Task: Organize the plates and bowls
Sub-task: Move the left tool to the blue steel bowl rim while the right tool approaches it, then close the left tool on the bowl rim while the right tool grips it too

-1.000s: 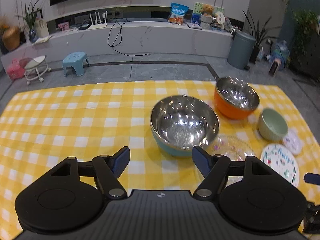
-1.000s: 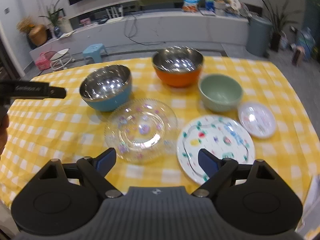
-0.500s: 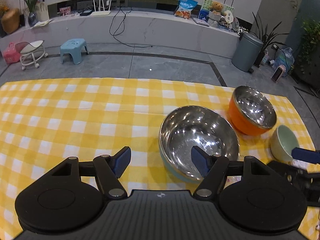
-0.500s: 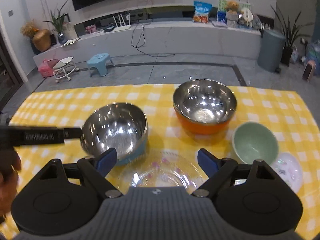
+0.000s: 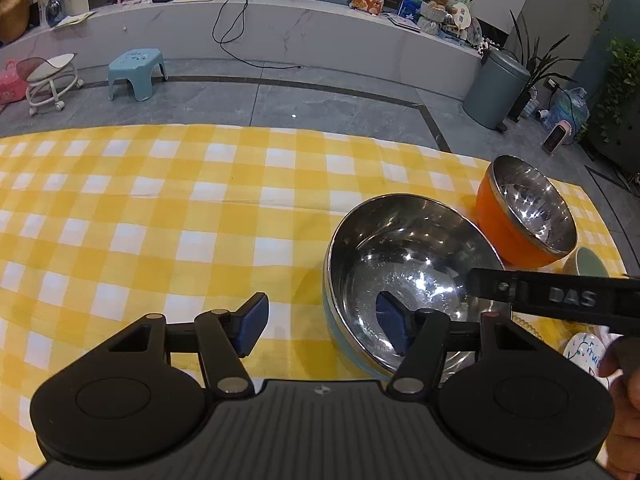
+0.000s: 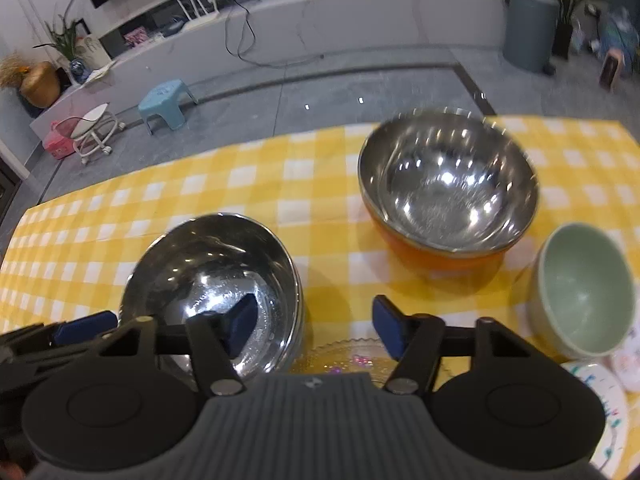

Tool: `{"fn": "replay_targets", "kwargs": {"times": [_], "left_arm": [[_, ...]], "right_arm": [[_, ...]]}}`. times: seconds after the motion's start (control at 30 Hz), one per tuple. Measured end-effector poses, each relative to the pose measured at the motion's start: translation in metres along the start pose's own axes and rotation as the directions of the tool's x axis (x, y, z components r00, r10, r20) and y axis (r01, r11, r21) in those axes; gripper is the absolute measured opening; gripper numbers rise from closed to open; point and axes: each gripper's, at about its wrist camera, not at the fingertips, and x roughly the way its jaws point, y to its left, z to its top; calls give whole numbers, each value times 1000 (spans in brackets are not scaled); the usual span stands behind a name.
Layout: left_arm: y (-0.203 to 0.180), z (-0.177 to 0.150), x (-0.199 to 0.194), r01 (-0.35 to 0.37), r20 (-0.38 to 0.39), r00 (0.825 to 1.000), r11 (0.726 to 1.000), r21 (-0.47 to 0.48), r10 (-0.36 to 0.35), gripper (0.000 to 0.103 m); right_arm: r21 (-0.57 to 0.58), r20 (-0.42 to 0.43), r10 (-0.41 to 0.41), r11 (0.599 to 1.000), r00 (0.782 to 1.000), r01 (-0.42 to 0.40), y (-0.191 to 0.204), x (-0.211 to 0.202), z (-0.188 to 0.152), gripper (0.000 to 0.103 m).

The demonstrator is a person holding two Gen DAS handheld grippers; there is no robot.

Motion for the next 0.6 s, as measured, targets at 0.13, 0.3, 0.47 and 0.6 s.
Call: {"fn": "replay_targets", "kwargs": {"times": [0.13,0.3,0.47,0.6], "left_arm": [[1,0,3,17,-15,1000,1000,7,-17,63],[-3,-1,7,27,-26,999,1000,14,-27,56],[-8,-1,8,17,-29,999,1000,26,-16,42],[-10,-3,7,32,-28,999,999,25,-31,31]], "right_arm": [[11,-26,6,1000,1000,-5,4,12,0,55],[-11,-37,3,1000,999,-3,11,18,-2,48],[-8,-46,16,1000,999,-17,12,19,-3,30],[-16,-49,17,1000,999,-18,16,18,-4,19]]}}
